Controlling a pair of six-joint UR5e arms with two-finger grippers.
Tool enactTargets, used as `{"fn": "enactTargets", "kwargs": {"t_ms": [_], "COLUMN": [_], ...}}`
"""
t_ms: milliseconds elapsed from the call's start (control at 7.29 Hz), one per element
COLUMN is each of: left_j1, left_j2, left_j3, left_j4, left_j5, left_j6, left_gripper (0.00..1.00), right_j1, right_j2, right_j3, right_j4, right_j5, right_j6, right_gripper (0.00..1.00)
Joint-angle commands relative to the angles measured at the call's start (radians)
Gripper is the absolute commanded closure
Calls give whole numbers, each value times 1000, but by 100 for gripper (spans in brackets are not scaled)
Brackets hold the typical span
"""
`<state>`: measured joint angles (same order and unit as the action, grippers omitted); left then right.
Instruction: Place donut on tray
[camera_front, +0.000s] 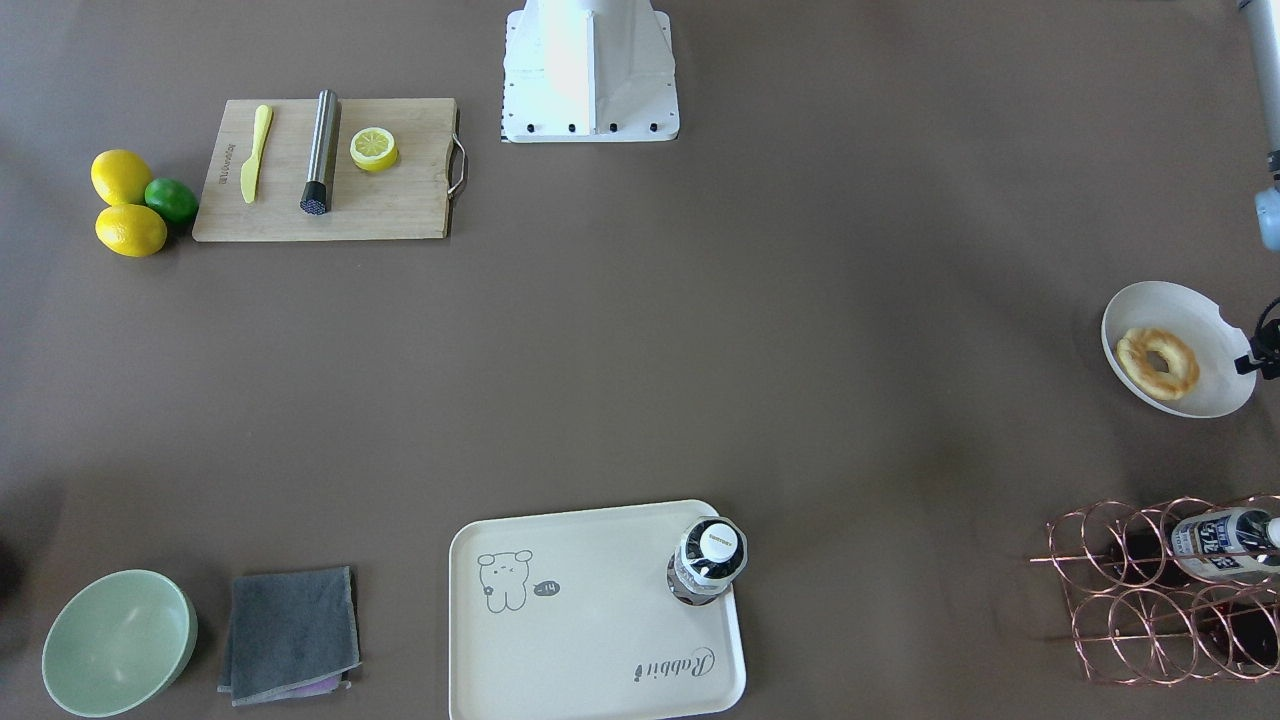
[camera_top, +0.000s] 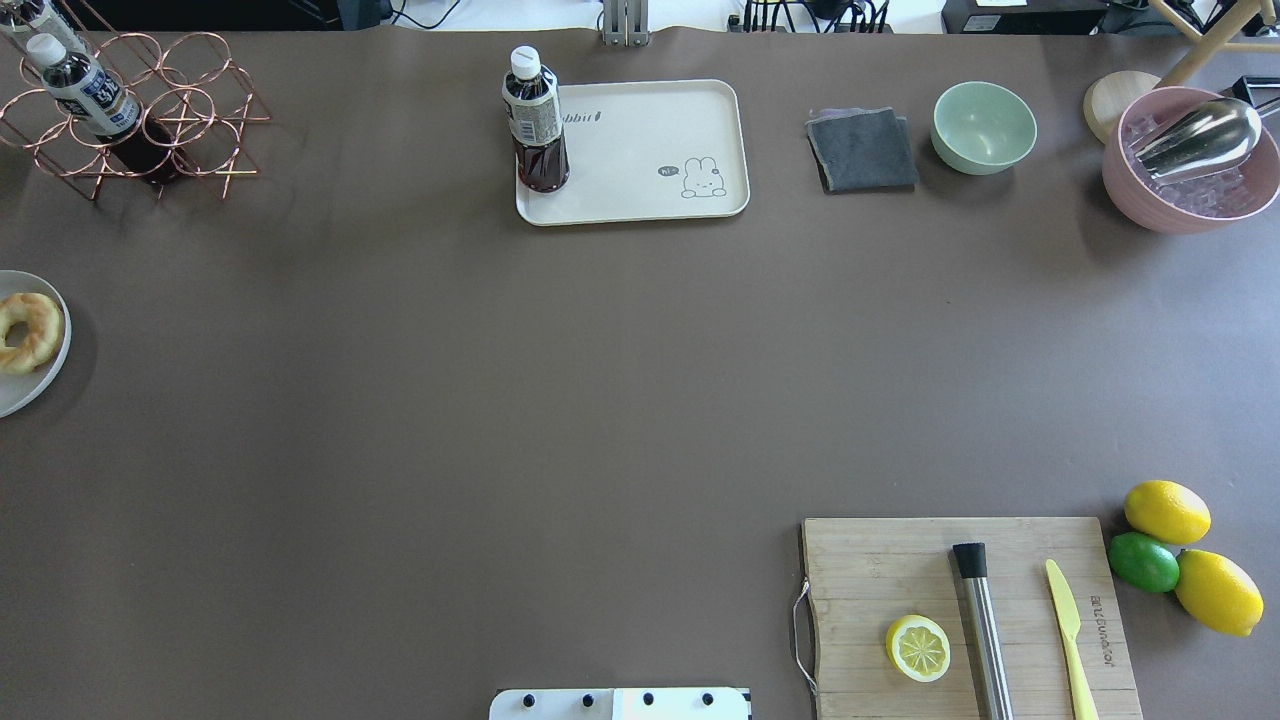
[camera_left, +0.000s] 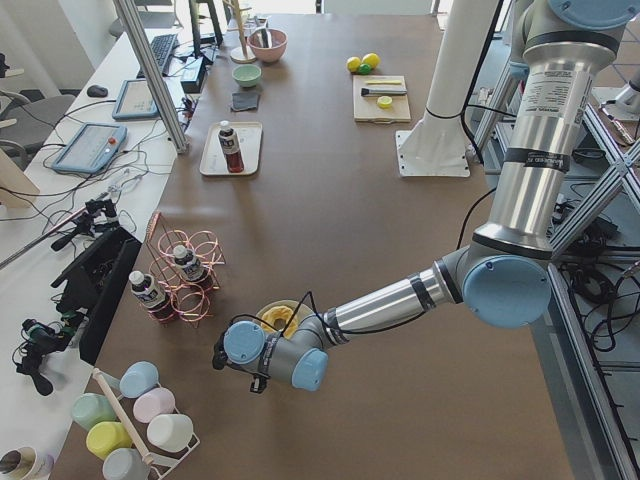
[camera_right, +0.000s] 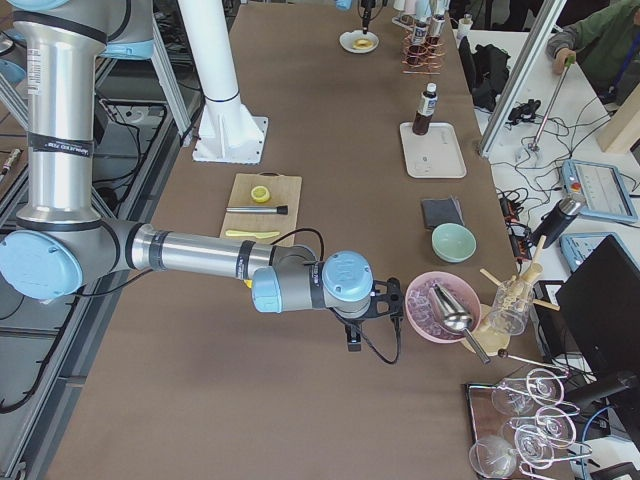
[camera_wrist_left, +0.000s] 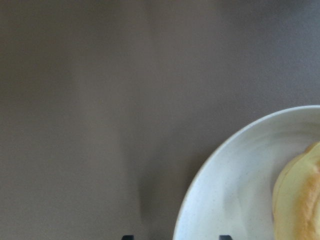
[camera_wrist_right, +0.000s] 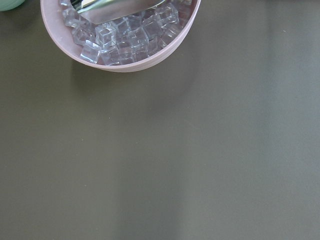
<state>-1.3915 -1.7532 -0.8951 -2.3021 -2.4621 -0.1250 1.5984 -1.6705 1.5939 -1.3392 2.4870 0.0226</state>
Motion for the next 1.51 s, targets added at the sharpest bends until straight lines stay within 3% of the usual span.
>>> {"fn": "enactTargets", "kwargs": {"t_ms": [0,549,686,824,961,1373], "left_j1": [0,2,2,2,2,-1], "left_j2": [-2,0,0,0,0,18], "left_j3": [-1,1,1,1,-4,-97], "left_j4": [-2,-5,-5,-5,-5,-3], "left_j5": [-33,-35,-35,-35,-61,-123], "left_j6": [1,4,4,2,1,-86], "left_gripper": [59,64,72,94,100,100], "right_j1": [0,0,0,0,0,2], "right_j2": [0,-2,-2,-2,-2,-2], "right_j3": [1,0,0,0,0,3], "right_j4": [0,0,0,0,0,0], "right_j5": [1,0,0,0,1,3], "right_j6": [-1,-1,-1,-1,-3,-3], "right_gripper": [0,0,0,0,0,0]}}
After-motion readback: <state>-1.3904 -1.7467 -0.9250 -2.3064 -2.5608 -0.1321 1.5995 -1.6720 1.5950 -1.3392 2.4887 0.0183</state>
